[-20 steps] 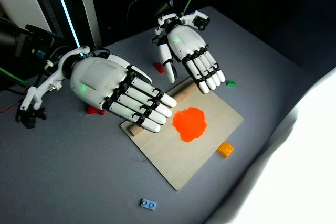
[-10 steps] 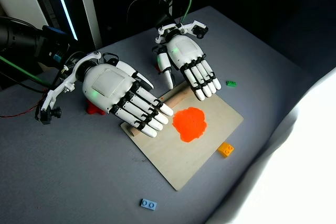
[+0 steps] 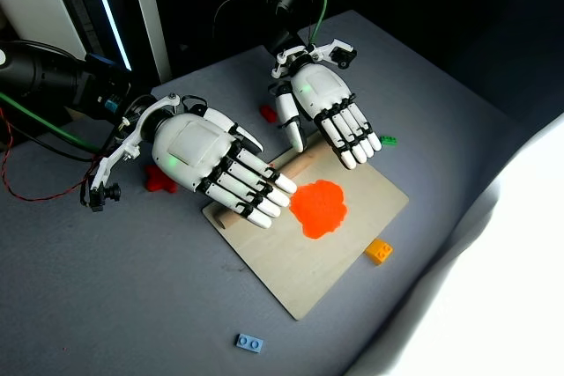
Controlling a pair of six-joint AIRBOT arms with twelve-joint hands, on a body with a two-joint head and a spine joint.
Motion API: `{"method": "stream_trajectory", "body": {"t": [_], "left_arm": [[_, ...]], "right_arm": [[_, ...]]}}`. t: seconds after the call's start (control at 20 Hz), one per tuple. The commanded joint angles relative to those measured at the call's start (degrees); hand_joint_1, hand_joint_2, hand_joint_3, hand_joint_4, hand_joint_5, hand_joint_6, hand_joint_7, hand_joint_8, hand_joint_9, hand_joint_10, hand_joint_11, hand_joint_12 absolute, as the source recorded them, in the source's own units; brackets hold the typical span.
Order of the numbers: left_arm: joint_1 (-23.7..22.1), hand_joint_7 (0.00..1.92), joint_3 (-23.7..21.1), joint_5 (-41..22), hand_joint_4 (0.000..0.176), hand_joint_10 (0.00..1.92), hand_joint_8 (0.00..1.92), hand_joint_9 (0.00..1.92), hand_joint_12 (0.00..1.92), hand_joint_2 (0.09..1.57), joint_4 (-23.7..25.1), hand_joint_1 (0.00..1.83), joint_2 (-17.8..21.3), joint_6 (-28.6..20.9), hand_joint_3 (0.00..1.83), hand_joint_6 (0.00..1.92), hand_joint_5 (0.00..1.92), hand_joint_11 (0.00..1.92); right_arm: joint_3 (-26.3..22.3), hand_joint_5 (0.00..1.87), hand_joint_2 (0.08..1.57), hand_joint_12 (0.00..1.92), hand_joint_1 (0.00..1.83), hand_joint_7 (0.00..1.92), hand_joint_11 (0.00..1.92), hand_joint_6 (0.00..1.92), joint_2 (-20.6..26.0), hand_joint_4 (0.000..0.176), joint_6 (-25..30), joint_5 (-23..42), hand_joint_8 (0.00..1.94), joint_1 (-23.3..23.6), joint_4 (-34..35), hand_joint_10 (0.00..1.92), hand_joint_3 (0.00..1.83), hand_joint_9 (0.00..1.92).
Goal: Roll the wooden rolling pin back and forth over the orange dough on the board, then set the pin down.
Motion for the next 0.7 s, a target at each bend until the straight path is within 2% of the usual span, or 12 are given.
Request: {"method": "stream_trajectory", "body": {"t": [0.0, 0.2, 0.65], "left_arm": [[0.1, 0.0, 0.4, -4.8, 0.0, 0.0, 0.0, 0.0, 0.0, 1.5, 4.2, 0.0, -0.3, -0.5, 0.0, 0.0, 0.0, 0.0], [0.1, 0.0, 1.1, -3.3, 0.0, 0.0, 0.0, 0.0, 0.0, 1.49, 4.2, 0.0, -1.3, -0.8, 0.0, 0.0, 0.0, 0.0], [0.3, 0.0, 2.6, -2.5, 0.0, 0.0, 0.0, 0.0, 0.0, 1.49, 4.2, 0.0, -2.1, -1.8, 0.0, 0.0, 0.0, 0.0]], "right_arm": [[0.1, 0.0, 1.47, 0.0, 0.0, 0.0, 0.0, 0.0, 0.0, 0.0, -0.1, 4.8, 0.0, -0.2, -4.2, 0.0, 0.0, 0.0], [0.2, 0.0, 1.48, 0.0, 0.0, 0.0, 0.0, 0.0, -0.1, 0.0, -0.3, 4.4, 0.0, -0.8, -4.2, 0.0, 0.0, 0.0], [1.8, 0.0, 1.49, 0.0, 0.0, 0.0, 0.0, 0.0, -1.8, 0.0, 0.5, -0.8, 0.0, -1.1, -3.7, 0.0, 0.0, 0.0]]}}
